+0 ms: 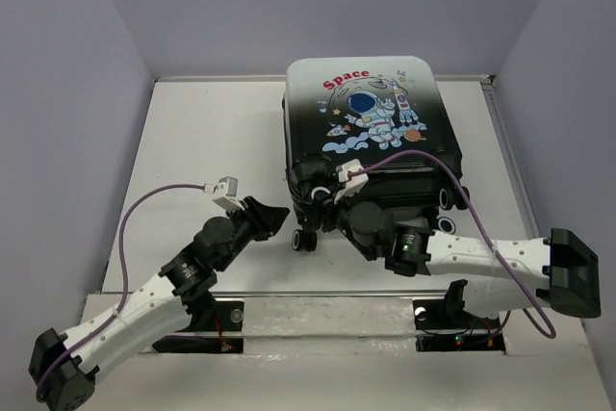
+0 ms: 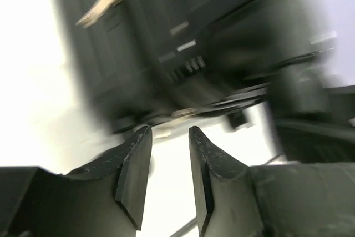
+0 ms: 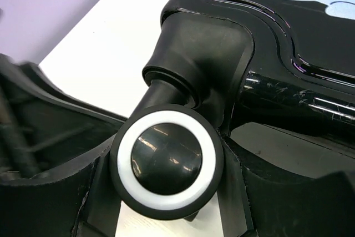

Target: Pack the luggage

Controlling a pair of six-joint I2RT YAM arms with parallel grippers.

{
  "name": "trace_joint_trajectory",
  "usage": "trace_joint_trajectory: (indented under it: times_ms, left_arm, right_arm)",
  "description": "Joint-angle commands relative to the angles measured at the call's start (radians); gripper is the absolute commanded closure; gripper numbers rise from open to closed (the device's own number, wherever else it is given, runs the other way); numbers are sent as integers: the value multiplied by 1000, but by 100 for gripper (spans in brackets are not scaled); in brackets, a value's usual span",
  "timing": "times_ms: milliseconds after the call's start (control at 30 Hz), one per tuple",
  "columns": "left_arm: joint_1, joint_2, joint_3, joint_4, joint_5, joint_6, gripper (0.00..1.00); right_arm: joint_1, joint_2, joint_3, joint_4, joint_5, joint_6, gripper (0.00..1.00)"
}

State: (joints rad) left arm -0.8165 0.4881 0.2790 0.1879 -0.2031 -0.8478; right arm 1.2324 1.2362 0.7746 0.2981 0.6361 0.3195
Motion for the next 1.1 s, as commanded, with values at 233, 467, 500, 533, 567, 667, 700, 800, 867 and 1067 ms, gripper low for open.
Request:
trace_joint_trajectory:
  times_ms: [233, 467, 500, 533, 567, 667, 700, 800, 867, 1067]
  left_arm:
    - [-44, 271, 0, 283, 70, 219, 45]
    - [-121, 383, 54, 350, 24, 263, 38]
    - [-124, 401, 63, 355, 22, 265, 38]
    - [-125, 435, 83, 355, 15, 268, 38]
    - [-133, 452, 92, 355, -11, 274, 38]
    - [-138, 501, 121, 355, -82, 279, 38]
    - [-138, 512, 126, 355, -99, 279, 38]
    - [-138, 552, 149, 355, -152, 282, 38]
    - [-139, 576, 164, 370, -176, 279, 38]
    - [-168, 638, 192, 415, -243, 288, 45]
  right_arm:
    - [-27, -83, 14, 21, 102, 16, 93]
    - [-27, -70, 18, 22, 85, 30, 93]
    - [-27, -69, 18, 22, 82, 32, 93]
    - [-27, -66, 22, 24, 76, 32, 93]
    - [-27, -64, 23, 24, 73, 30, 93]
    - [-27, -63, 26, 27, 57, 30, 93]
    - [-27, -64, 26, 29, 56, 30, 93]
    - [-27, -64, 22, 42, 37, 30, 93]
    - [-27, -60, 17, 55, 18, 30, 93]
    - [-27, -49, -4, 78, -22, 39, 93]
